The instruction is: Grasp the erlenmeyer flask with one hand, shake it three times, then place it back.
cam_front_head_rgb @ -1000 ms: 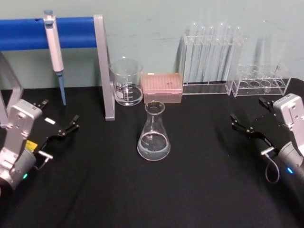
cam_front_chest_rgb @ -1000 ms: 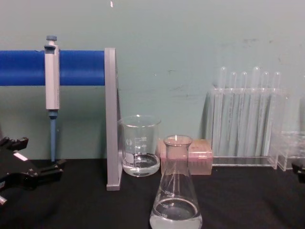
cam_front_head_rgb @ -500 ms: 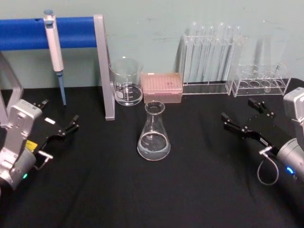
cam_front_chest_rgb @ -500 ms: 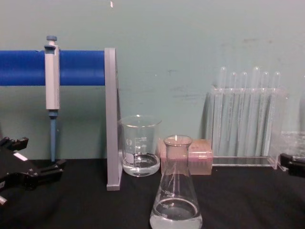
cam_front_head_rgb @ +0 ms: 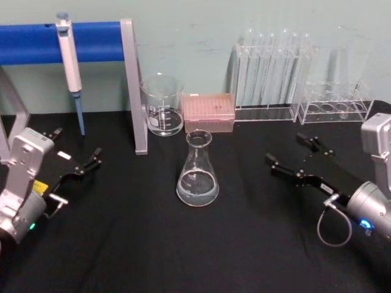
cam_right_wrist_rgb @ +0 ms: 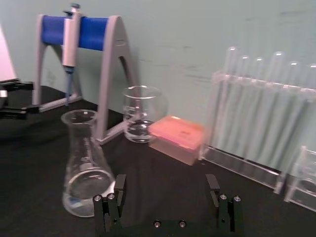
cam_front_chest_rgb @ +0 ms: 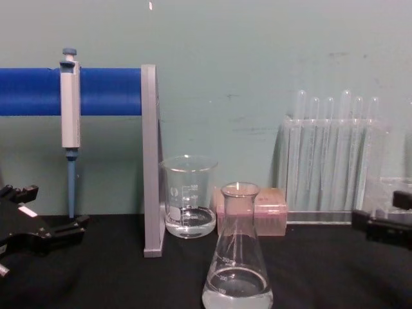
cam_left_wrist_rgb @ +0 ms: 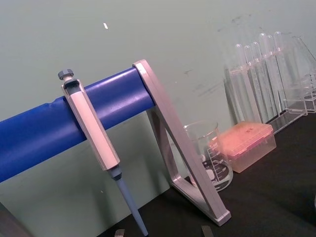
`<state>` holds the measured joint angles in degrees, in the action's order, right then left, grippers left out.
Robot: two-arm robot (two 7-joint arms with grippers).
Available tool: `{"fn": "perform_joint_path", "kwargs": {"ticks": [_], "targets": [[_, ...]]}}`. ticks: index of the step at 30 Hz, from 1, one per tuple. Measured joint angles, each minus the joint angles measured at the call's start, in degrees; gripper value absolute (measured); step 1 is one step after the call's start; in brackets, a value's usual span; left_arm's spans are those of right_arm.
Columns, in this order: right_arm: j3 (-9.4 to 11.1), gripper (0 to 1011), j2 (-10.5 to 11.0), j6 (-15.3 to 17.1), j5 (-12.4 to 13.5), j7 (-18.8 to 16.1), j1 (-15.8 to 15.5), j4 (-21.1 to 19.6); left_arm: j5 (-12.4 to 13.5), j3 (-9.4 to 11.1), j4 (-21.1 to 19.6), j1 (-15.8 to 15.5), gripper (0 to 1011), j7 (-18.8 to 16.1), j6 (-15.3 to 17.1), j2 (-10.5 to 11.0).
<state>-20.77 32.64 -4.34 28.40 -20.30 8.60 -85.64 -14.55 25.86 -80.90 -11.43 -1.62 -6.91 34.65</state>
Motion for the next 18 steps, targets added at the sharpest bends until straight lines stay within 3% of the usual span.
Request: {"fn": "perform_joint_path", "kwargs": {"ticks": [10,18], "targets": [[-1.5,1002,-2.1,0.6,-0.9,-3.2,1.4,0.6,0.0,0.0,0.0,0.0,1001,0.0,0.0,0.0],[-3.3,1003,-5.1,1.3,-2.2,-6.1,3.8,2.5,0.0,0.0,0.0,0.0,1001,0.0,0.0,0.0]]}}
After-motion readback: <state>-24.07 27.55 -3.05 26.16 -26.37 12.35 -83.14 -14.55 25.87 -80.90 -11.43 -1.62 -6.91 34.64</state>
